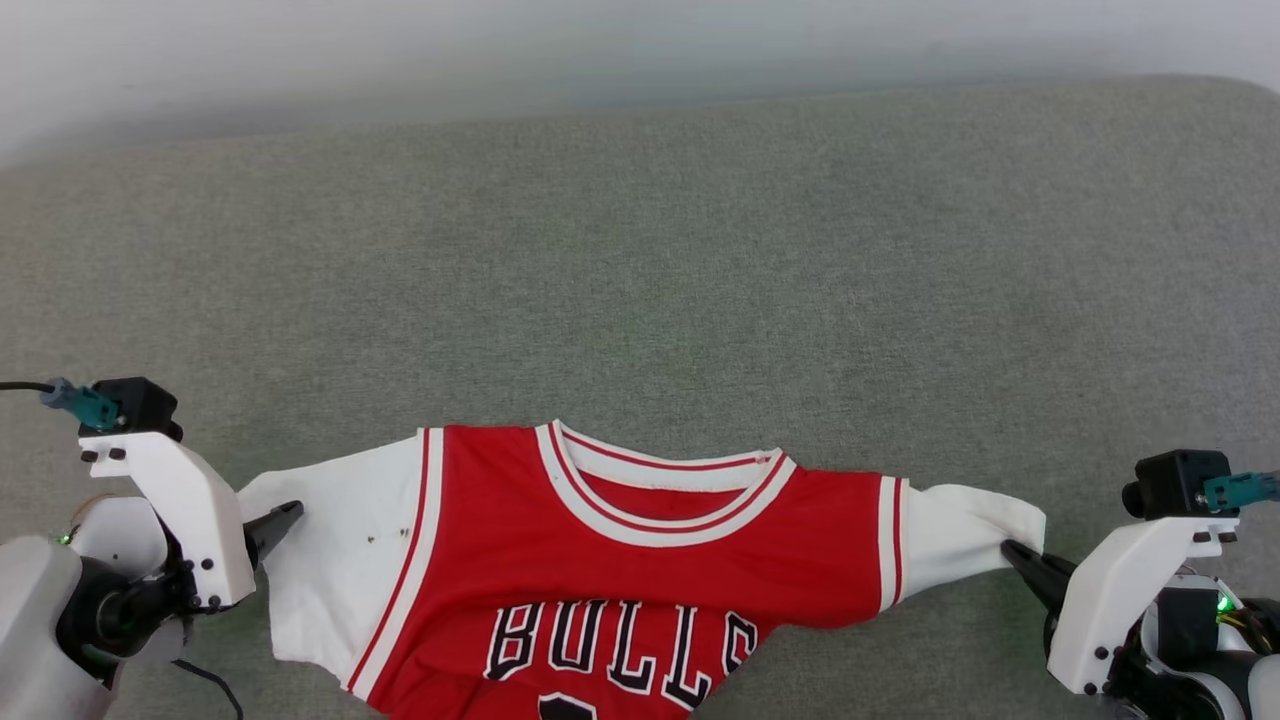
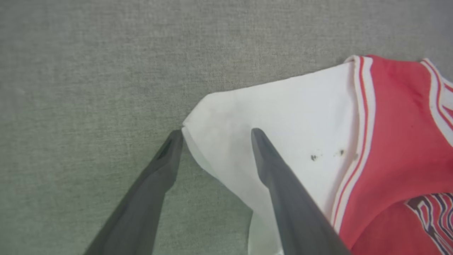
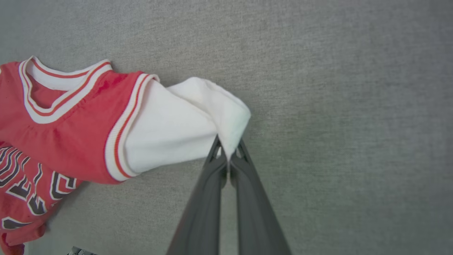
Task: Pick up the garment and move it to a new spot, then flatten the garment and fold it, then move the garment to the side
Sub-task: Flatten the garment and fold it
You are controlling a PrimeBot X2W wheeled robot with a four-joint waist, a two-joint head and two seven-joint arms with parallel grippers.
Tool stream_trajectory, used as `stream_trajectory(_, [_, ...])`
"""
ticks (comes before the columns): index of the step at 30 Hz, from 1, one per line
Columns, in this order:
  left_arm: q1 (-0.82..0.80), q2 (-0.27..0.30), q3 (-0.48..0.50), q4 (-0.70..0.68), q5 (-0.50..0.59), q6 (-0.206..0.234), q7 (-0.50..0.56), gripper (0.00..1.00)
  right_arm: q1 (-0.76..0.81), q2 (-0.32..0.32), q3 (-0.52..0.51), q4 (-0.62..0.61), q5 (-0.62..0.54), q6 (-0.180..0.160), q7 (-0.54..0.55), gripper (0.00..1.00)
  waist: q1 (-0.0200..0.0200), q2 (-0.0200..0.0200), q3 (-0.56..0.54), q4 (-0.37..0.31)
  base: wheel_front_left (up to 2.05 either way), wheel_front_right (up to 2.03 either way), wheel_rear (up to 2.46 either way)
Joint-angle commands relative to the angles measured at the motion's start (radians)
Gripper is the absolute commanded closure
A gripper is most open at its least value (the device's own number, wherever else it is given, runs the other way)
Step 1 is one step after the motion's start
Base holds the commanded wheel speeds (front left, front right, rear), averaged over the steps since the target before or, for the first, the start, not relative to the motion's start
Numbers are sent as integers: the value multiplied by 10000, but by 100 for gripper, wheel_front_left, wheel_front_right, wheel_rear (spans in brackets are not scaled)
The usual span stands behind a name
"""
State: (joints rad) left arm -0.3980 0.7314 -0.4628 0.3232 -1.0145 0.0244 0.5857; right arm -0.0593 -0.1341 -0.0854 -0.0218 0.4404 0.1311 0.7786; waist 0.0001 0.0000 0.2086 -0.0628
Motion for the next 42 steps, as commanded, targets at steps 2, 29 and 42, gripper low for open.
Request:
stream_trajectory(2, [-223,-157,-48,368,-227,-161,322,0,-223,50,15,27,25,-7,-111,100,-1,0,399,-260,0,0,0])
stream_trajectory(29, [-1984,-1169,-538,2230,767,-760,-1303,100,-1100,-707,-363,-158,-126,-7,-340,100,-1,0,-704,207,0,0,0])
stream_trajectory(42, [-4834,-1278,-234,1620,1974,94,-2244,100,-4512,-2062,-229,571,-226,-7,268,100,-1,0,-1275,252,0,0,0])
